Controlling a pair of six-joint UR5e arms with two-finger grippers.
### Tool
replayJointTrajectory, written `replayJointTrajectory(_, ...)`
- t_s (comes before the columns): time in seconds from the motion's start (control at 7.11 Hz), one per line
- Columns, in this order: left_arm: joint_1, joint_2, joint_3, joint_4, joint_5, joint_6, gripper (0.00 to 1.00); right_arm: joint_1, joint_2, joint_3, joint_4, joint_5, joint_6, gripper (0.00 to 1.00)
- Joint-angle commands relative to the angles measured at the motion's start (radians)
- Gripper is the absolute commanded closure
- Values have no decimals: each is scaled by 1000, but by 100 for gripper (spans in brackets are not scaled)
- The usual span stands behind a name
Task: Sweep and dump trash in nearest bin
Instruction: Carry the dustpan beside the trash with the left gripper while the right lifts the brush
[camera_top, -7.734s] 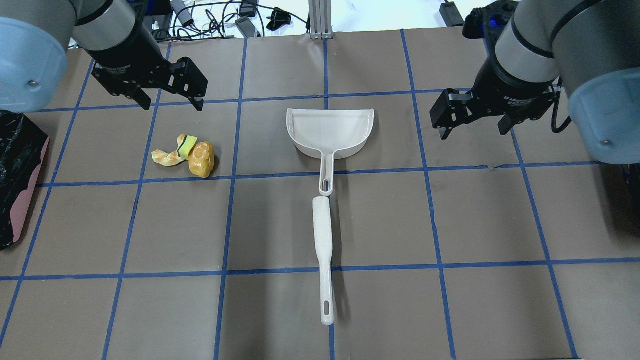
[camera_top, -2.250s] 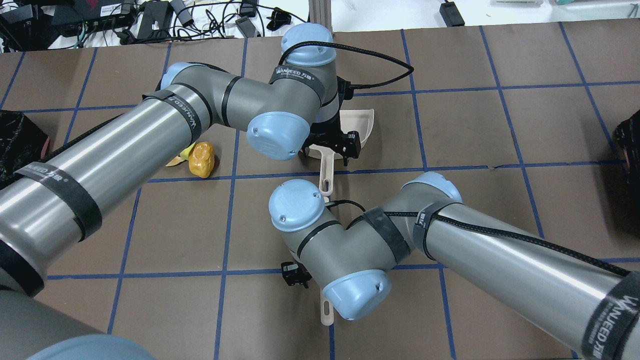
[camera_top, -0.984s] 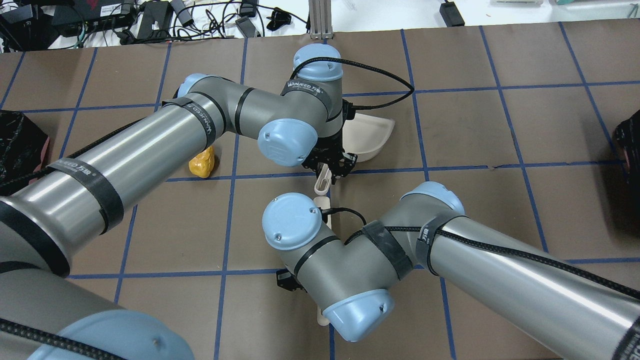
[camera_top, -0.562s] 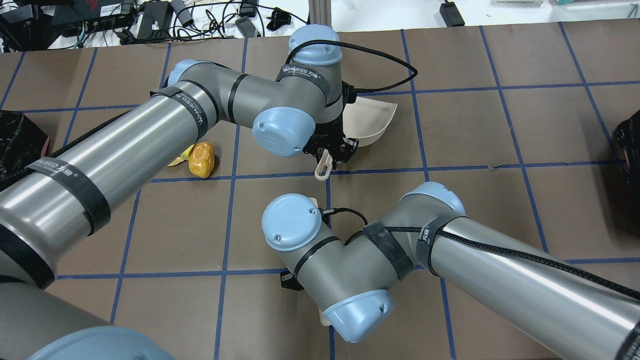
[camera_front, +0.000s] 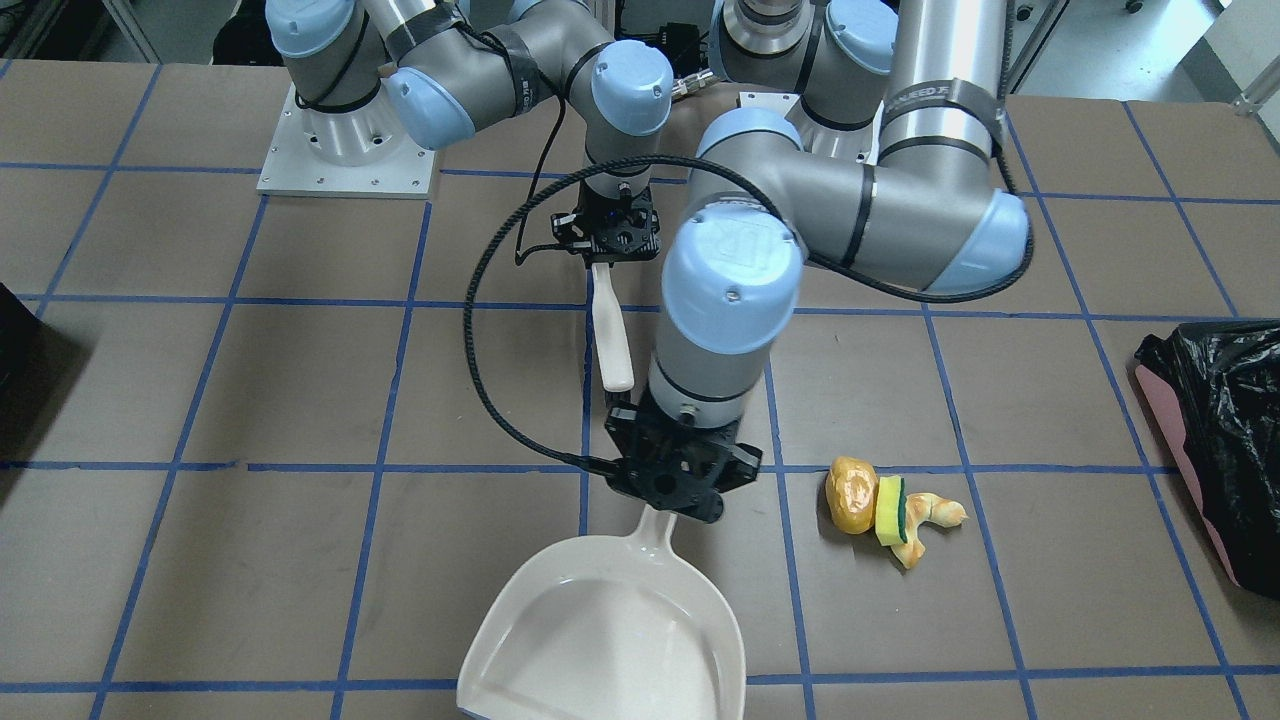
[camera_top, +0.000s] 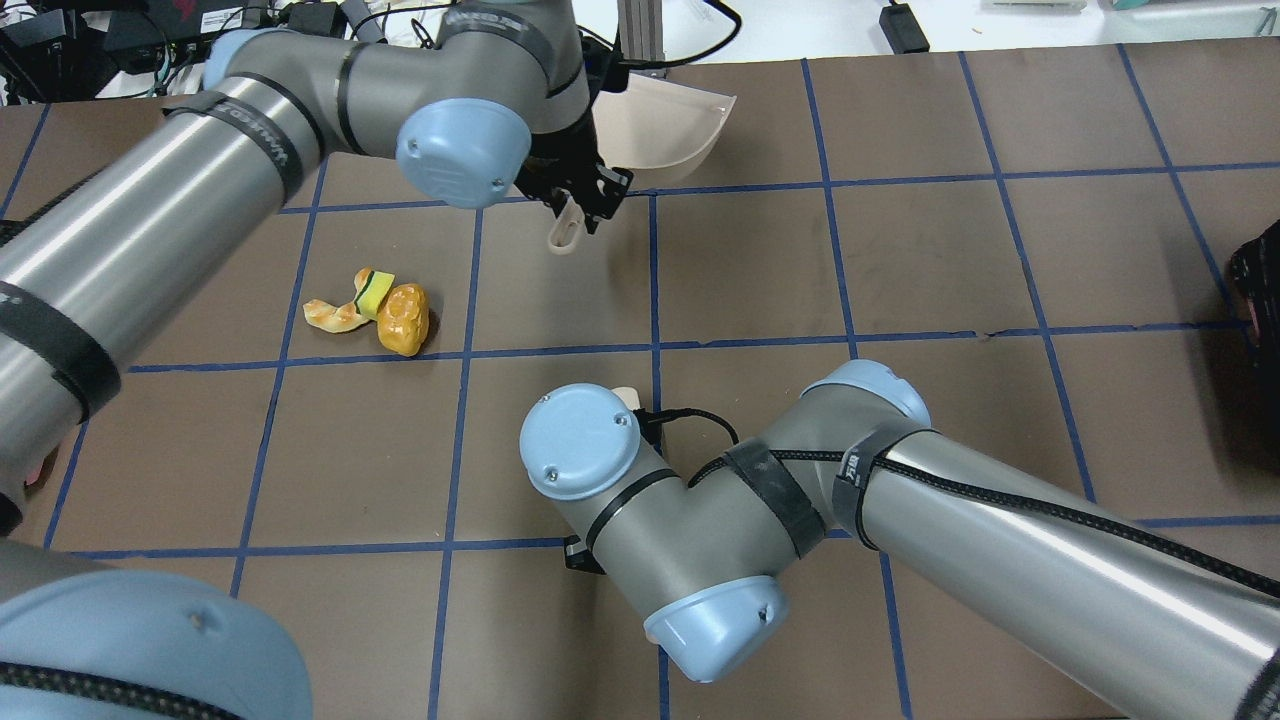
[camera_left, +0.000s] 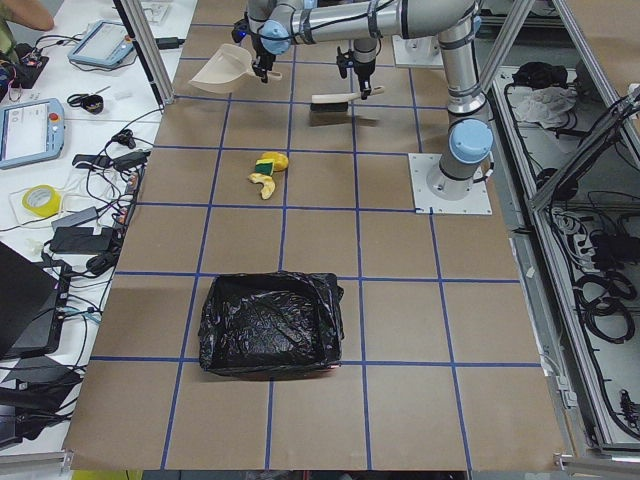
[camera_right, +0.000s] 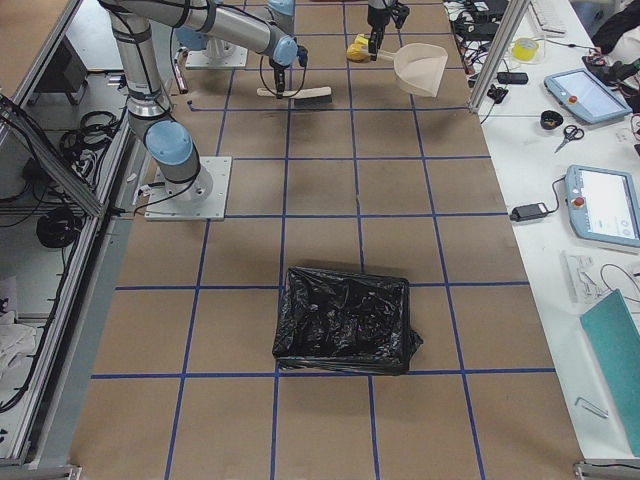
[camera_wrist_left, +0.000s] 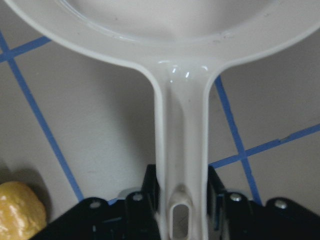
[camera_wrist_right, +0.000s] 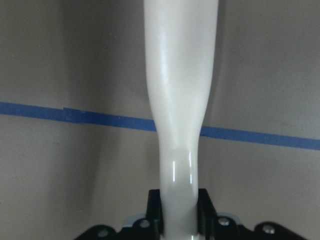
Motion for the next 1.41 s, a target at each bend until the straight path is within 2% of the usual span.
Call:
replayJointTrajectory(0.0, 181, 53, 21, -86, 1, 241, 100, -8, -7, -80, 143, -1, -12, 100)
replayJointTrajectory(0.14, 260, 76, 12, -110, 5, 417, 100, -15, -7, -144, 228, 1, -13, 100)
replayJointTrajectory(0.28, 345, 96, 3, -120, 9, 585, 100, -23, -5, -189, 265, 1, -21, 100)
replayJointTrajectory(0.56, 535, 113, -16, -124, 24, 955, 100, -73, 0, -231, 273, 13, -50, 100)
replayJointTrajectory(0.7, 632, 116, -43, -121, 60, 1166, 100, -106, 6, -255, 285, 23, -58, 100)
replayJointTrajectory(0.84, 701, 112, -58, -109, 141, 1379, 100, -115, 27, -302, 328, 58, -65, 100)
replayJointTrajectory(0.98, 758, 99, -56, -80, 197, 1544, 100, -115, 71, -382, 359, 77, -64, 100)
replayJointTrajectory(1.12, 783, 70, -71, 14, 232, 1679, 100, -115, 132, -469, 379, 79, -58, 100)
replayJointTrajectory(1.27, 793, 55, -95, 76, 233, 1757, 100, -115, 194, -541, 385, 83, -52, 100)
